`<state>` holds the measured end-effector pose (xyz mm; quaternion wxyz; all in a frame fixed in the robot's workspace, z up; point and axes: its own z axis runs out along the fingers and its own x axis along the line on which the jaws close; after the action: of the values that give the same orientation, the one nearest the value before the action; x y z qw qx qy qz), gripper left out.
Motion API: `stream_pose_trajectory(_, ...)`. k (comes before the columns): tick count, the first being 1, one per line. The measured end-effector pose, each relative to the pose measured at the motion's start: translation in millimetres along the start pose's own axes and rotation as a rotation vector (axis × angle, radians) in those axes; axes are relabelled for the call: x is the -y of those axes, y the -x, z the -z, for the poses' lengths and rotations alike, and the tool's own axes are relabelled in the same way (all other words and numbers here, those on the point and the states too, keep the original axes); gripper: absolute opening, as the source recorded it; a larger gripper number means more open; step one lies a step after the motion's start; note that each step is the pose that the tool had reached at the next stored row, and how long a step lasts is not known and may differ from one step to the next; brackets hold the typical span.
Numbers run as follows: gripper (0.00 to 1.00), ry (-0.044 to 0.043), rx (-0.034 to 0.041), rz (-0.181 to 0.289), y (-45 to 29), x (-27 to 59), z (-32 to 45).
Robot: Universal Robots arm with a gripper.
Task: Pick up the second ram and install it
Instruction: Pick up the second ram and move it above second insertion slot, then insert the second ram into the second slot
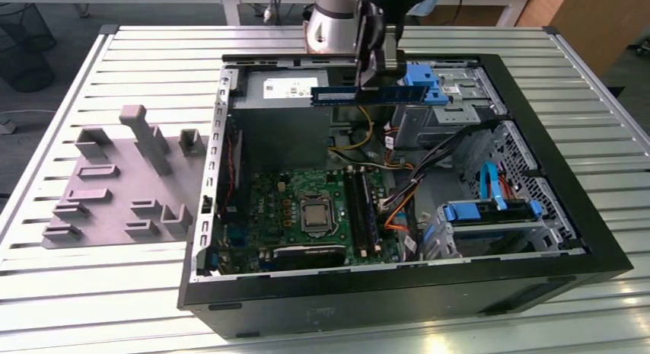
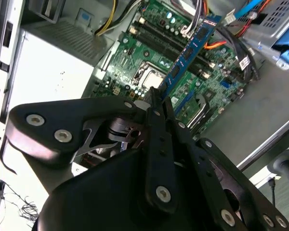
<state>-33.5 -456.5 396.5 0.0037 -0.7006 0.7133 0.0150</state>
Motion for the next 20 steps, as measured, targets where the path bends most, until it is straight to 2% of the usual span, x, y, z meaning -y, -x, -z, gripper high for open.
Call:
stream_pose_trajectory(6,0.14,0.0000,0.0000,0.000,0.1,5.4,0.1)
stream_pose_trajectory(16,0.14,0.0000,0.0001,0.000,0.1,6.3,0.1)
stream_pose_trajectory(18,0.14,-0.0003,0.0001,-0.010,0.2,6.4,0.0)
stream_pose_trajectory(20,0.14,-0.0010,0.0000,-0.039,0.2,6.4,-0.2)
